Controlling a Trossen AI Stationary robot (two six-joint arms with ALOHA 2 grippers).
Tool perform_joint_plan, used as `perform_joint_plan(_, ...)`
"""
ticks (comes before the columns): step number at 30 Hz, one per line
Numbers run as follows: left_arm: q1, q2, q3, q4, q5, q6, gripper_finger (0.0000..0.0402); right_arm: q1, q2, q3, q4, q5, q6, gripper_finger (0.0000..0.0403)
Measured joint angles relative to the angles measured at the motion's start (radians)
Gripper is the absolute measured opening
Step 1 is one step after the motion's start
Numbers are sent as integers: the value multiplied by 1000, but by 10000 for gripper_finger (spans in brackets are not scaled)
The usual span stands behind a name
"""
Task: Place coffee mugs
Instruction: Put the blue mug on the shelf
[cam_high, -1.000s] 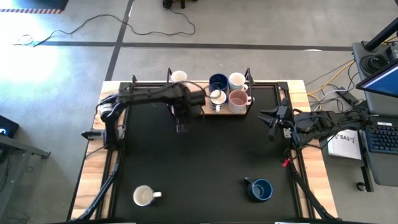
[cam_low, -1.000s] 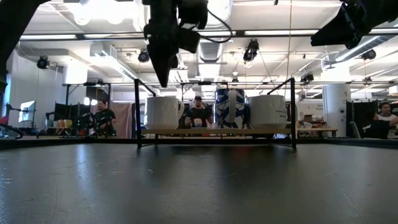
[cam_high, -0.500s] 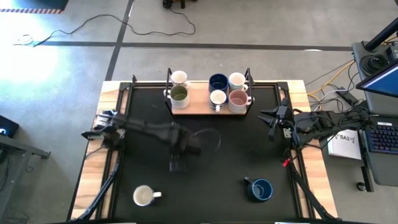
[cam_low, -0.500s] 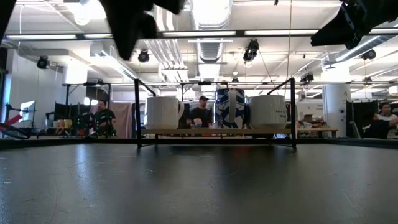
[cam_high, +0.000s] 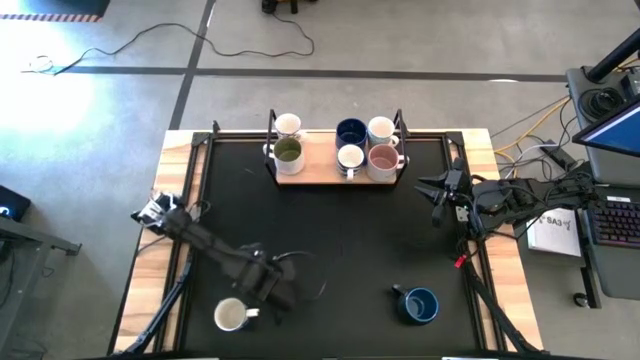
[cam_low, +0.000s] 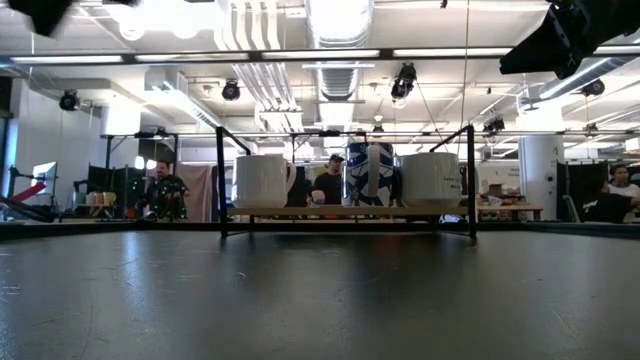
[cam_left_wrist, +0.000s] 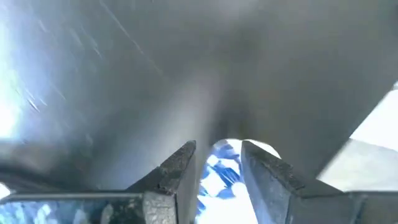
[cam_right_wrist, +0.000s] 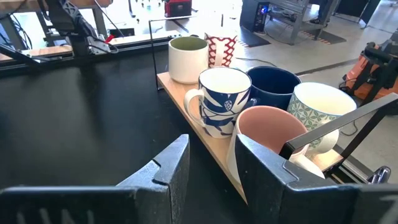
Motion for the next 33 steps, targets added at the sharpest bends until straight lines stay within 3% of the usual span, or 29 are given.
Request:
perform_joint_plan(17, -271, 14, 26, 90, 54, -595, 138, 0, 0, 0, 0, 0, 0, 121)
perform_joint_plan(33, -305, 80, -60, 90, 47, -537, 140, 0, 0, 0, 0, 0, 0, 121)
